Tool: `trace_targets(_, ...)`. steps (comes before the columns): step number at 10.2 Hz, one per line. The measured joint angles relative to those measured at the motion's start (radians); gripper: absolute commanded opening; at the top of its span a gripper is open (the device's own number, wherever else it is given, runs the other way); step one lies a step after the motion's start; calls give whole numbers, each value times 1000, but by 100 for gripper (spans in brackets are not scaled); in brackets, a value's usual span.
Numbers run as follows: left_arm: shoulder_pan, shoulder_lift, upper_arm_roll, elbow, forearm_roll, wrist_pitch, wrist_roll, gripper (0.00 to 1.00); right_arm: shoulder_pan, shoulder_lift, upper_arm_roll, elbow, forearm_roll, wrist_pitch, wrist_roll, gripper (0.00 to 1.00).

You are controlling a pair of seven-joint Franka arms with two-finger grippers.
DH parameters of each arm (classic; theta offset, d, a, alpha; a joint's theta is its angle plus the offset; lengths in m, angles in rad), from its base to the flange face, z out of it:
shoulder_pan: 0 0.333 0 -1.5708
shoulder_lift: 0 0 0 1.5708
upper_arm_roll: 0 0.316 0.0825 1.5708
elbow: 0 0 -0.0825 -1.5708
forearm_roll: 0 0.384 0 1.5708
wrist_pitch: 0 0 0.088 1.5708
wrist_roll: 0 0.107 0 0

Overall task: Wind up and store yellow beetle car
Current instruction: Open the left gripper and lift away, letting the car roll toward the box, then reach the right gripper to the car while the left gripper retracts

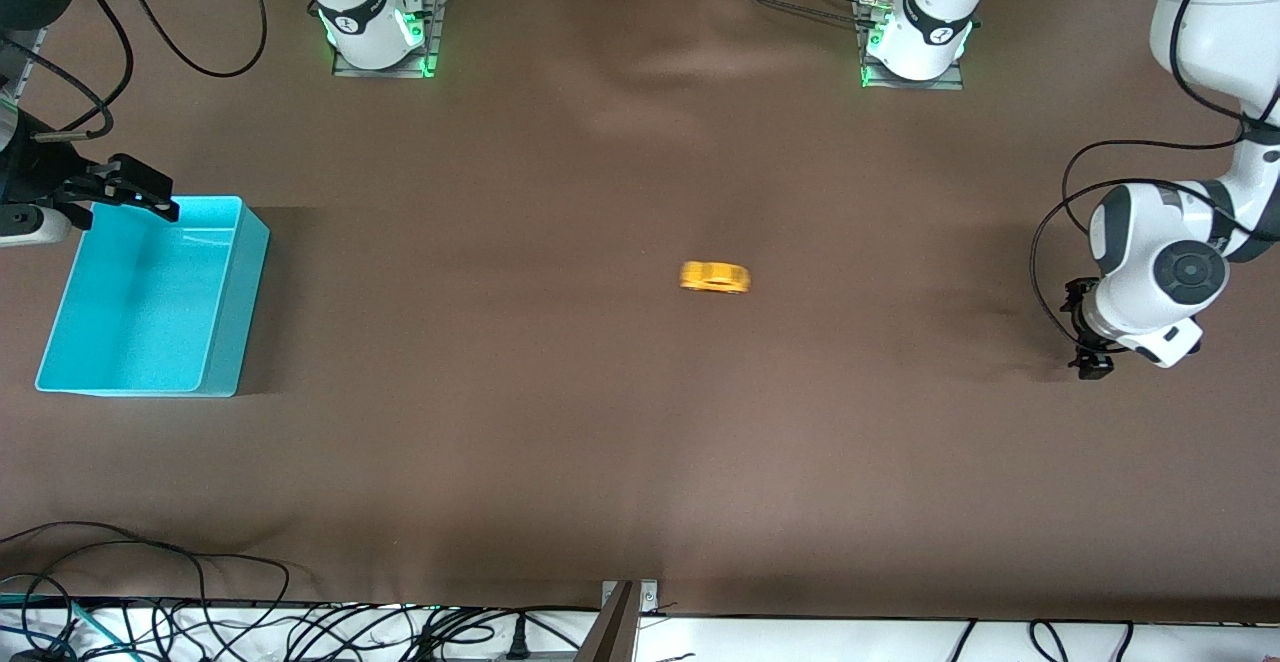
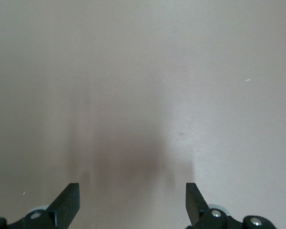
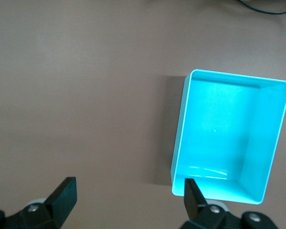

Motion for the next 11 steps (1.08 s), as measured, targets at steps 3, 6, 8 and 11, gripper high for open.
trace_targets(3, 0, -72, -11, 129, -112, -239, 104, 98, 1, 0, 2, 0, 0, 0, -1, 100)
trace_targets(6, -2, -81, -27, 318, -178, -399, 139, 100, 1, 0, 2, 1, 0, -1, -2, 100)
trace_targets(8, -5, -97, -37, 392, -215, -431, 143, 100, 1, 0, 1, 1, 0, -1, -2, 100)
trace_targets(11, -7, -159, -66, 412, -227, -437, 146, 100, 0, 1, 0, 1, 0, -1, -2, 100)
